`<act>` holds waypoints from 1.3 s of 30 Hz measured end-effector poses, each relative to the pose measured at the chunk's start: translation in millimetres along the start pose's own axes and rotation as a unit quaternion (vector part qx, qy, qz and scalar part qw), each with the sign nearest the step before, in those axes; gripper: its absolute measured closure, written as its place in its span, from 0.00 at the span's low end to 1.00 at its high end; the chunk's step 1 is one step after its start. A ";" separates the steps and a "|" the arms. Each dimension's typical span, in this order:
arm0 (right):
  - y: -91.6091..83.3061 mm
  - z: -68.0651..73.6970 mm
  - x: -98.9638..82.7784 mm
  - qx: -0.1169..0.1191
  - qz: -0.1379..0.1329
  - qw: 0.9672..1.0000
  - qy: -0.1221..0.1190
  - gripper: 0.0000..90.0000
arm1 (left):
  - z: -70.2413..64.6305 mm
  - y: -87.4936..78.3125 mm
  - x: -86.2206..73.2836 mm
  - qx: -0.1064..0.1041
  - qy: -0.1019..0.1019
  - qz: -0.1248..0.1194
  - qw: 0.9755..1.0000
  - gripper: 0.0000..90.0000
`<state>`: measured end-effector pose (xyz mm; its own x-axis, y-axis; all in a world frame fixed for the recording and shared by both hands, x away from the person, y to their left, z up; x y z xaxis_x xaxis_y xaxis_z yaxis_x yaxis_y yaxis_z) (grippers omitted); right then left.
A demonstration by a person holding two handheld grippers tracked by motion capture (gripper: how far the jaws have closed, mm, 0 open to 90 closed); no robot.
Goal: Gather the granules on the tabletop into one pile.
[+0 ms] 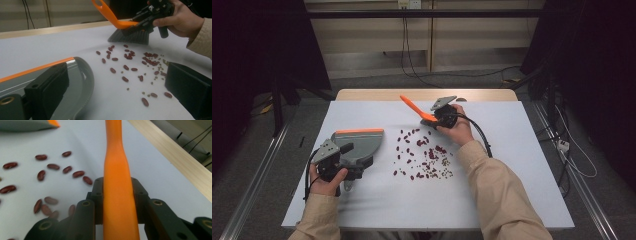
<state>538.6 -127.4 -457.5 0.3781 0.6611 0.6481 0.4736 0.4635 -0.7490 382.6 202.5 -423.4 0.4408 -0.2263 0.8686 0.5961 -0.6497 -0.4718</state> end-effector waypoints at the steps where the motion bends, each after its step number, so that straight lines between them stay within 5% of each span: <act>1: -0.7 3.7 0.4 0.005 0.002 1.000 -0.008 0.78 | 0.0 -0.3 -0.3 0.001 -0.002 0.000 1.000 0.06; 12: -20.1 32.0 -10.6 0.061 0.015 0.995 -0.080 0.77 | -1.1 -2.7 -0.8 0.003 0.001 -0.001 1.000 0.06; 20: -36.2 45.6 -15.3 0.096 0.024 0.991 -0.091 0.78 | -0.8 -3.6 -0.1 0.006 0.001 -0.003 1.000 0.06; 26: -41.7 25.9 6.5 0.070 -0.036 0.996 -0.051 0.78 | -0.4 -2.5 1.2 0.006 0.000 -0.005 1.000 0.06; 35: 2.5 5.2 31.4 0.036 -0.049 0.998 -0.032 0.78 | 0.6 -3.7 1.7 0.004 -0.005 -0.009 1.000 0.06; 39: 19.1 6.6 39.6 0.033 -0.048 0.997 -0.049 0.78 | 1.9 -3.5 1.5 0.005 -0.006 -0.009 1.000 0.06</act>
<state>557.4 -88.4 -447.1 0.2524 0.6655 0.7024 0.4483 0.5629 -0.6944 382.4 205.8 -420.7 0.4382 -0.2057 0.8750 0.6101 -0.6469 -0.4576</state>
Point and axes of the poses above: each handheld gripper's, and its own axes: y roughly forward along the jaws, x roughly out of its top, z roughly to its left, the point moved 3 cm from there along y, roughly forward along the jaws, and after that the axes turned 7 degrees about z, right-handed, at the moved point
